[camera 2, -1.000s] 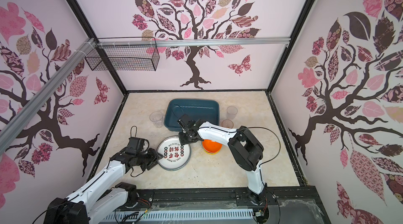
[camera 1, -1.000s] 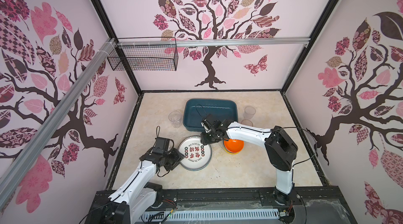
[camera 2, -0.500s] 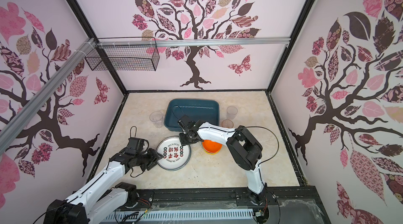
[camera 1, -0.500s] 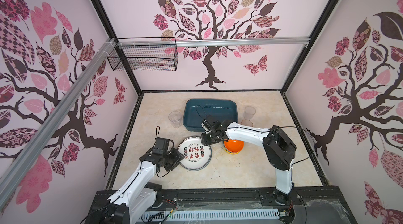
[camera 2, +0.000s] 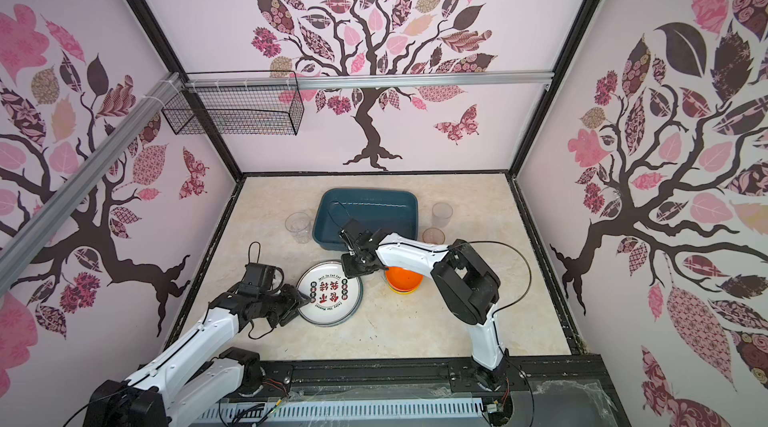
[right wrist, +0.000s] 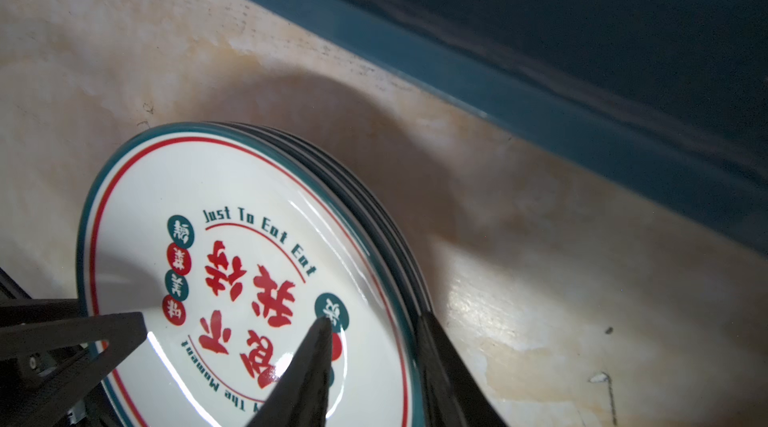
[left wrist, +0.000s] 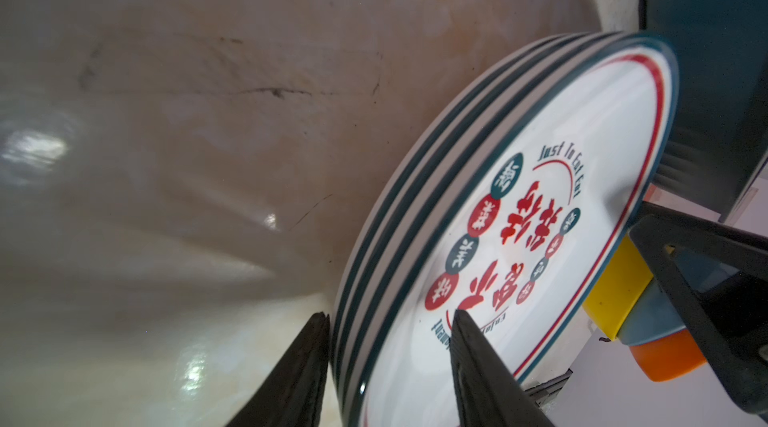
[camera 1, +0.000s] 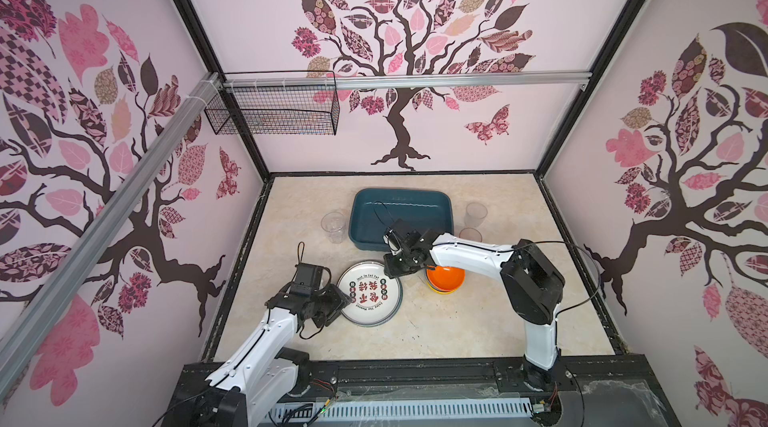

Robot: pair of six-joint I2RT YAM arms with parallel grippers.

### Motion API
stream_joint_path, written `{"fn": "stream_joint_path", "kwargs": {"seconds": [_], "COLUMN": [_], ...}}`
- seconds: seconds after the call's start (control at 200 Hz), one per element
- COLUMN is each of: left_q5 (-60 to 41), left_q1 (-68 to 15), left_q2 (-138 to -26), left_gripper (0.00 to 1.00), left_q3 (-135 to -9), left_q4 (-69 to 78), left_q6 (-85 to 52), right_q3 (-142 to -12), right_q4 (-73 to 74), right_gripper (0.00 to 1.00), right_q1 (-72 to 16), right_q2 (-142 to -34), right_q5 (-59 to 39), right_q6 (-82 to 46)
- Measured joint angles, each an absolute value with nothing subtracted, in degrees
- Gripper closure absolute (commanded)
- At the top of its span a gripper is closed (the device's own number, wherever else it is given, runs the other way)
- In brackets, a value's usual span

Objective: Place the mixed dishes into the plastic bin

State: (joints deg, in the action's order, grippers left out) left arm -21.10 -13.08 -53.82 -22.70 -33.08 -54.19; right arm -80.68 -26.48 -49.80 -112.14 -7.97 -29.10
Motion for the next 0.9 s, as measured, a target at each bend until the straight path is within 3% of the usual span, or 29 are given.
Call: {"fn": "stream_joint_path", "kwargs": {"seconds": [0.9], "left_q5": [-21.1], "left_q1": [-13.1], "left_q2": [-53.8], "left_gripper": [0.50], "left_q3": [-22.6], "left_q4": [-33.1], "left_q6": [-54.2], "right_q3": [-79.9], "right_q4": [-25.7], "right_gripper": [0.76], "right_q1": [-49.8], "right_q2": [-112.4], "right_q5": [-9.9], "right_q6": [-28.5]}}
